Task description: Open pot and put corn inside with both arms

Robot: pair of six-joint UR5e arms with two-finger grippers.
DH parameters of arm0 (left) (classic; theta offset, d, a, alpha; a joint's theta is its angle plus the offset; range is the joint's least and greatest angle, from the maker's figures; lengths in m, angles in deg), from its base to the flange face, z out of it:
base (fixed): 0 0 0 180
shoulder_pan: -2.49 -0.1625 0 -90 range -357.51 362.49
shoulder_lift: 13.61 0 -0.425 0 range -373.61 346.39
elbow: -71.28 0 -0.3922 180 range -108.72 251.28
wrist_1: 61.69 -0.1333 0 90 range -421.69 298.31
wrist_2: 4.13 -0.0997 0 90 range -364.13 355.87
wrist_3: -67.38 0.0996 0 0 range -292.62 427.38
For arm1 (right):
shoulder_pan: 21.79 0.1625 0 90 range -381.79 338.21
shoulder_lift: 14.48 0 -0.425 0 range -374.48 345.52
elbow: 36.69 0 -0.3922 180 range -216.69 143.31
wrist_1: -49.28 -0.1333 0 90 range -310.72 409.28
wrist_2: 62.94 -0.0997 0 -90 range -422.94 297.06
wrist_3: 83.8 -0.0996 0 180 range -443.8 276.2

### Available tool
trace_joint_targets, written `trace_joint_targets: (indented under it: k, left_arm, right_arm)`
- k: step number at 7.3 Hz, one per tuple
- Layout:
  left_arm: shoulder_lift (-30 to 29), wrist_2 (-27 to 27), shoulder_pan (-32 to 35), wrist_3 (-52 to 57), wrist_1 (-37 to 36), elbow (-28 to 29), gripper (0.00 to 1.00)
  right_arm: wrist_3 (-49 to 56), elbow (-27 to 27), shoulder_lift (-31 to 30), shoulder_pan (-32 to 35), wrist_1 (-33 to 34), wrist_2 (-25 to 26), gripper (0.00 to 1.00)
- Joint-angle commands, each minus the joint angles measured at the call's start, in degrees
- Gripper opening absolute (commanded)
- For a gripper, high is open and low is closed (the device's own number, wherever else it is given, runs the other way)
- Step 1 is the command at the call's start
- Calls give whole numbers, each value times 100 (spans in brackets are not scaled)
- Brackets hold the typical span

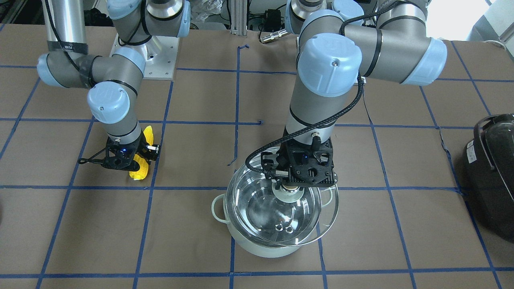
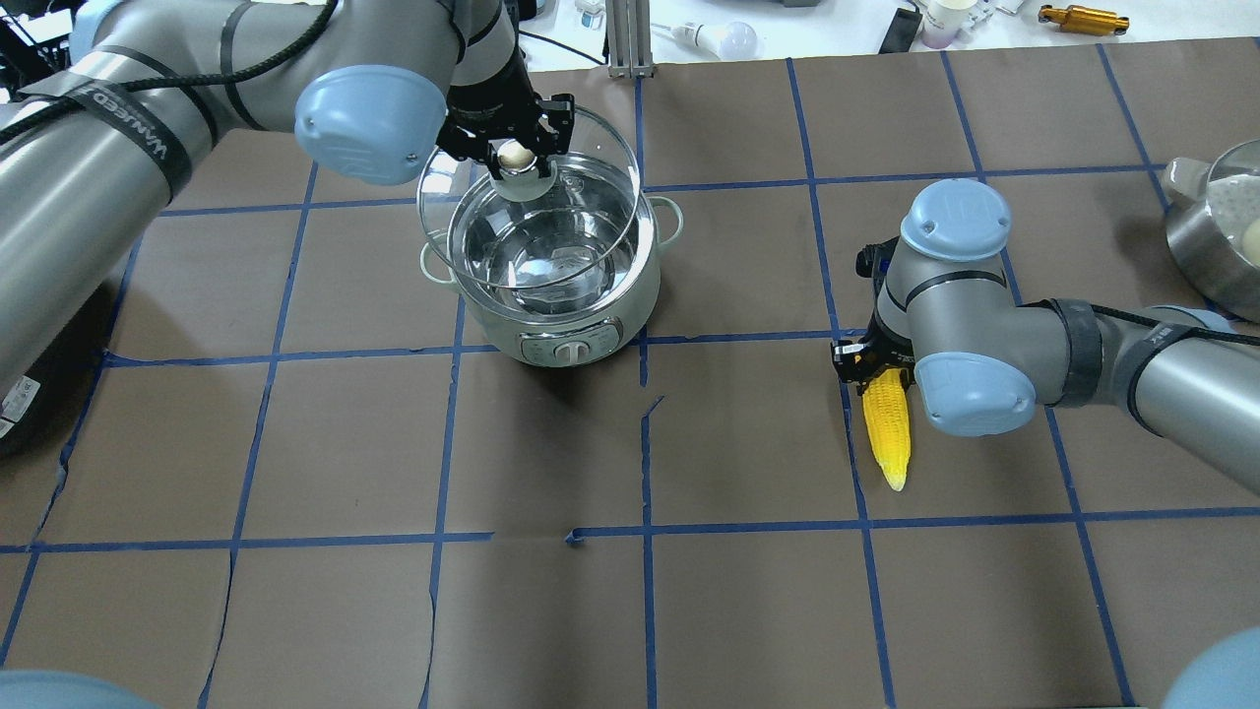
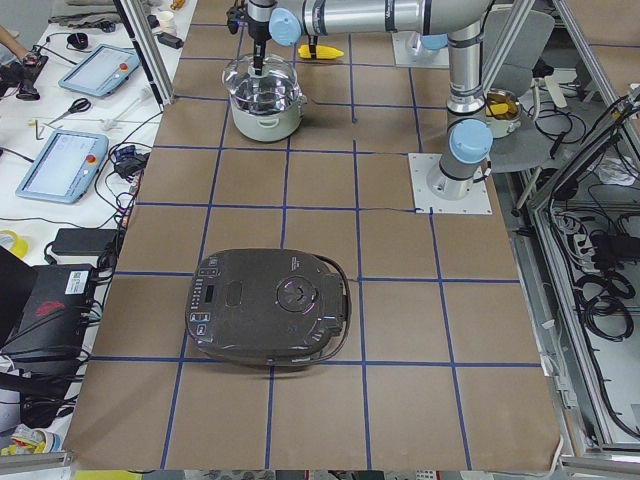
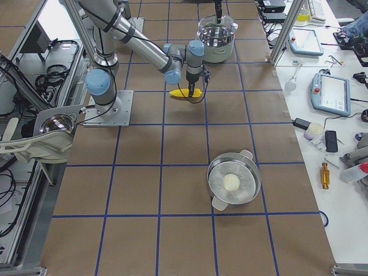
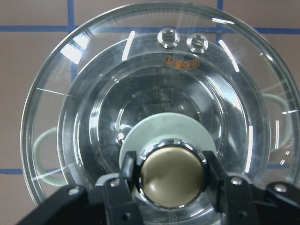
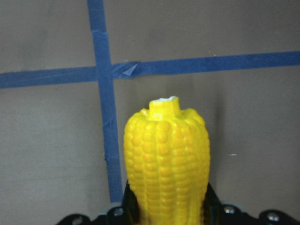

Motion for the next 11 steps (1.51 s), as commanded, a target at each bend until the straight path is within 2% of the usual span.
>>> trace_joint_targets:
  k: [1,3,4,6,7,8,9,10,11]
  left_arm:
    - [212,35,-530,230,316,-26,0]
    - [362,281,-1399,885,712,-53,0]
    - [363,282,-1804,1072,983,-157,0]
    - [284,256,-2578,2028,977,-421,0]
    - [231,281,-2859,2650,969,-526,0]
    - [205,308,-2984,2787,864,-754,0]
    - [204,299,-3020,2884,228,-1095,0]
    - [213,282,-3142,2981,-92,-1499,0]
    - [196,308,-3457,3286,-504,-1825,0]
  right_arm:
    - [-120,-904,-124,252,-715,6,0]
    - [-935,-2537,-38,787,-2287,-327,0]
    - [-1399,-3276,180,999,-2834,-486,0]
    - [-2471,-4552,995,1744,-2945,-618,0]
    - [-2868,-5123,1400,1922,-2945,-802,0]
    - [-3176,-5564,1813,2019,-2910,-969,0]
    - [-3423,-5890,2087,2107,-2875,-997,0]
    - [-3643,-6059,2238,2195,-2857,-1171,0]
    - [-3819,-6061,2361,2309,-2718,-1216,0]
